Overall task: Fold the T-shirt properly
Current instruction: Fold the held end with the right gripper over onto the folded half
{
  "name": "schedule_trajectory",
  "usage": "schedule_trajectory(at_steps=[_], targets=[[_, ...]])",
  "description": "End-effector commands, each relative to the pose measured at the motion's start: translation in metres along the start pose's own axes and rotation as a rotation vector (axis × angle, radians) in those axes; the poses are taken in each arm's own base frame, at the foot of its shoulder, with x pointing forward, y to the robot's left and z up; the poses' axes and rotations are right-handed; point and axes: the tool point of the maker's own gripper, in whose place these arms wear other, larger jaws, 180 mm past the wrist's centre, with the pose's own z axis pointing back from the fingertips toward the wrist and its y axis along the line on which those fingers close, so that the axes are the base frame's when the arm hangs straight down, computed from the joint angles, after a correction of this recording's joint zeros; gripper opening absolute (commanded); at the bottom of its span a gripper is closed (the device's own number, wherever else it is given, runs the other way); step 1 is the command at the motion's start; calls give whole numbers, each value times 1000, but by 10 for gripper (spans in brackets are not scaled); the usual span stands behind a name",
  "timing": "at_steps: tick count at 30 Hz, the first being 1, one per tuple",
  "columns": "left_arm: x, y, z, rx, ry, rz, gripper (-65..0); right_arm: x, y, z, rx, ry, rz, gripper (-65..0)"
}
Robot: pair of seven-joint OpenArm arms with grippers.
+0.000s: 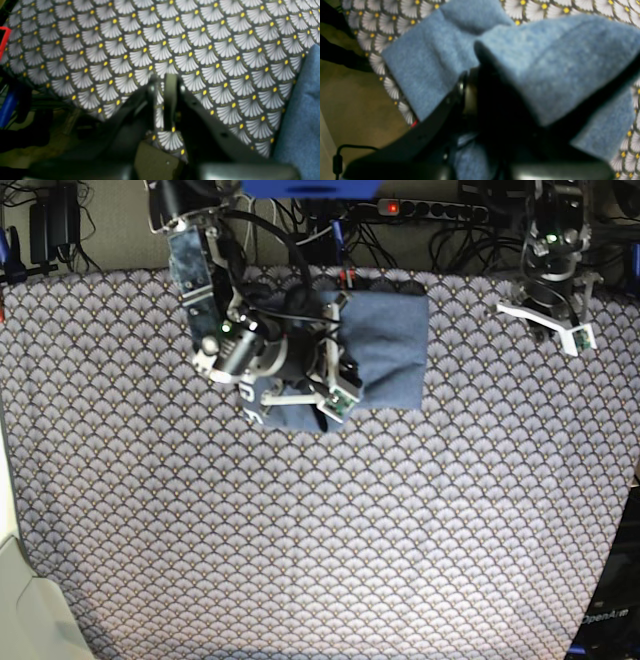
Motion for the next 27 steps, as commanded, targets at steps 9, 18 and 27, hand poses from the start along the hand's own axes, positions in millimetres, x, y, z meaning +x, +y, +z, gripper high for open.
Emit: schedule_trajectory(at_steps=[9,18,27], targets=[[11,1,3,1,-42,-12,-598,25,2,-19,48,-41,-26,-650],[11,1,2,0,-43,-11,-598,27,4,-24,62,-36,-36,-650],[14,0,2,-2,-48,-10,-598,26,11,-25,74,-34,-46,-650]])
